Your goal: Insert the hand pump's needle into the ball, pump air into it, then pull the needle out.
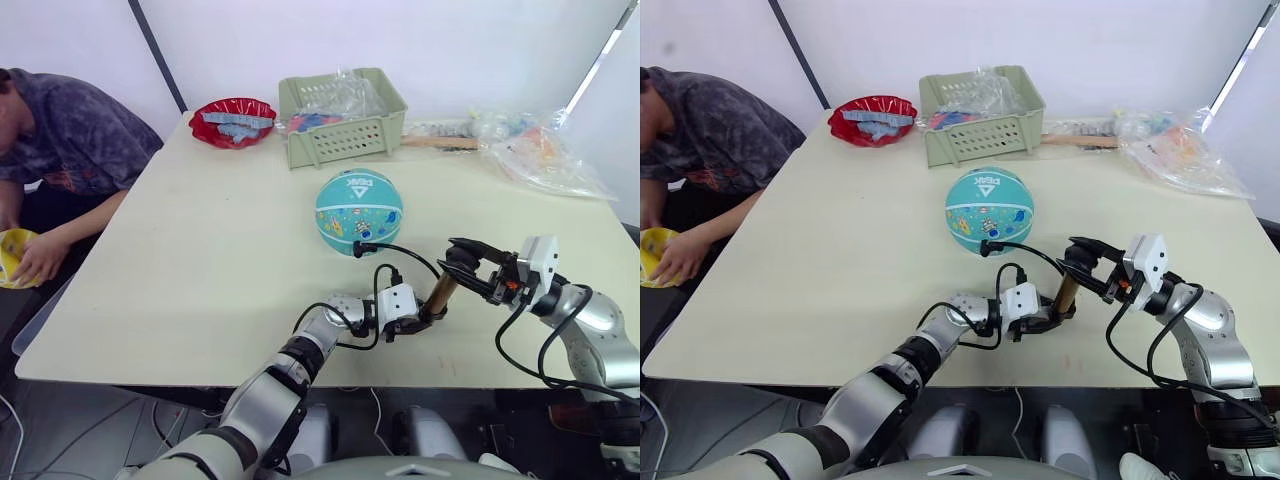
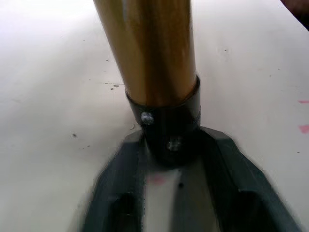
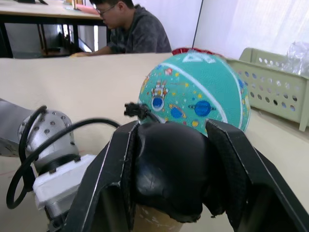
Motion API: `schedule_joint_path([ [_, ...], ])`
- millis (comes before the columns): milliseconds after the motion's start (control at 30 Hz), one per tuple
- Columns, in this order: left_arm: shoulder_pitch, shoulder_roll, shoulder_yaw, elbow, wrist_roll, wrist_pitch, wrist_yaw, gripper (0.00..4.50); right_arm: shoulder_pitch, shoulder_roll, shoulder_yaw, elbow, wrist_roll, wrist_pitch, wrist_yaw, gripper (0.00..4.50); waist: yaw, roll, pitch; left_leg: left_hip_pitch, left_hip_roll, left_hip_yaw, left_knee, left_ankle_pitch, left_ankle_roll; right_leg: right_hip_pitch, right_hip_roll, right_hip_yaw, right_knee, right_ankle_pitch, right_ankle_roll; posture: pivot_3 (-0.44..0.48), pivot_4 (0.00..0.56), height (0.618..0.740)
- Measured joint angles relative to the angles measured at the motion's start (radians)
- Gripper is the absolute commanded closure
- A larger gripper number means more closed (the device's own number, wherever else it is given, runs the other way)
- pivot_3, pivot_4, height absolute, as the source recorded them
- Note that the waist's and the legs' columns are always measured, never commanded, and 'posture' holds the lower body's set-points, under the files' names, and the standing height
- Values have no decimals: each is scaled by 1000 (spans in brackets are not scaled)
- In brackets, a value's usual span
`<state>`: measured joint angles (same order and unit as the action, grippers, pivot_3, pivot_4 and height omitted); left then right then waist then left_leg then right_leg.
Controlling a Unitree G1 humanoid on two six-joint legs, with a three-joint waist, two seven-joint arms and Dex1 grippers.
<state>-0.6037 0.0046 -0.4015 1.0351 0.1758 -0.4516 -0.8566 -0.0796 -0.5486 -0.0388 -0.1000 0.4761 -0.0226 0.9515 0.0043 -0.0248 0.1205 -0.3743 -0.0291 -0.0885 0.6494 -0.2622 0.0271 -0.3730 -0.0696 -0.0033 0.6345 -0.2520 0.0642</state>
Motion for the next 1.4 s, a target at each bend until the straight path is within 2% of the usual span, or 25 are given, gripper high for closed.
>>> schedule_joint_path([
  [67, 5, 1, 19, 0, -23, -1, -24, 697, 0, 0, 1, 0, -2, -5, 0, 2873, 4, 0, 0, -1, -1, 0, 0, 0, 0, 0, -1, 0, -1, 2, -3, 0, 150, 740],
  [133, 7, 5, 22, -3, -27, -4, -42, 99, -1, 0, 2, 0, -2, -5, -1, 2873, 5, 0, 0, -1, -1, 0, 0, 0, 0, 0, -1, 0, -1, 2, -3, 0, 150, 740],
  [200, 26, 18, 28, -33, -46, -10, -84, 0, -1, 0, 2, -1, -2, -7, -1, 2873, 4, 2, 1, -1, -1, 0, 0, 0, 0, 0, -1, 0, -1, 2, -3, 0, 150, 740],
  [367, 84, 66, 40, -130, -87, -6, -169, 0, 0, 0, 3, -2, -2, -16, -2, 2873, 4, 4, 4, -2, 0, 0, 0, 0, 0, -1, -1, 0, -1, 2, -3, 0, 150, 740],
  [467, 164, 183, 54, -291, -143, 34, -270, 0, 2, 10, 4, -5, -4, -35, -8, 2873, 0, 8, 7, -4, 0, 0, 0, 0, 0, -3, -2, 1, -1, 2, -5, 0, 150, 740],
  [533, 187, 230, 69, -347, -168, 57, -297, 0, 3, 11, 5, -6, -4, -39, -11, 2873, 1, 10, 9, -4, 1, 0, 0, 0, 0, -4, -3, 1, -1, 1, -7, 0, 150, 740],
  [600, 226, 298, 115, -466, -242, 114, -344, 0, 7, 11, 5, -9, -5, -49, -18, 2873, 7, 13, 12, -5, 1, 0, 1, 0, 0, -4, -6, 2, -1, 1, -9, 0, 150, 740],
  [867, 305, 483, 226, -765, -466, 264, -494, 0, 13, 11, 9, -25, -6, -56, -21, 2873, 8, 15, 16, -6, 0, 0, -1, 0, 0, -5, -9, 5, -4, 1, -9, 0, 150, 740],
  [1067, 358, 598, 333, -885, -571, 315, -534, 0, 7, 3, 3, -37, -8, -52, -28, 2873, 8, 19, 21, -8, 0, 1, -1, 0, 0, -5, -9, 5, -6, 1, -9, 0, 150, 740],
  [1233, 424, 651, 359, -977, -606, 351, -553, 0, -2, -19, -5, -60, -1, -28, -28, 2873, 8, 20, 26, -10, 0, 1, -2, 0, 0, -7, -10, 5, -7, 1, -10, 0, 150, 740],
  [1400, 439, 662, 394, -1105, -675, 458, -501, 0, -23, -67, -18, -73, 23, 2, -8, 2873, 15, 23, 37, -12, -1, 1, -1, 0, 0, -8, -11, 5, -8, 1, -9, 0, 150, 740],
])
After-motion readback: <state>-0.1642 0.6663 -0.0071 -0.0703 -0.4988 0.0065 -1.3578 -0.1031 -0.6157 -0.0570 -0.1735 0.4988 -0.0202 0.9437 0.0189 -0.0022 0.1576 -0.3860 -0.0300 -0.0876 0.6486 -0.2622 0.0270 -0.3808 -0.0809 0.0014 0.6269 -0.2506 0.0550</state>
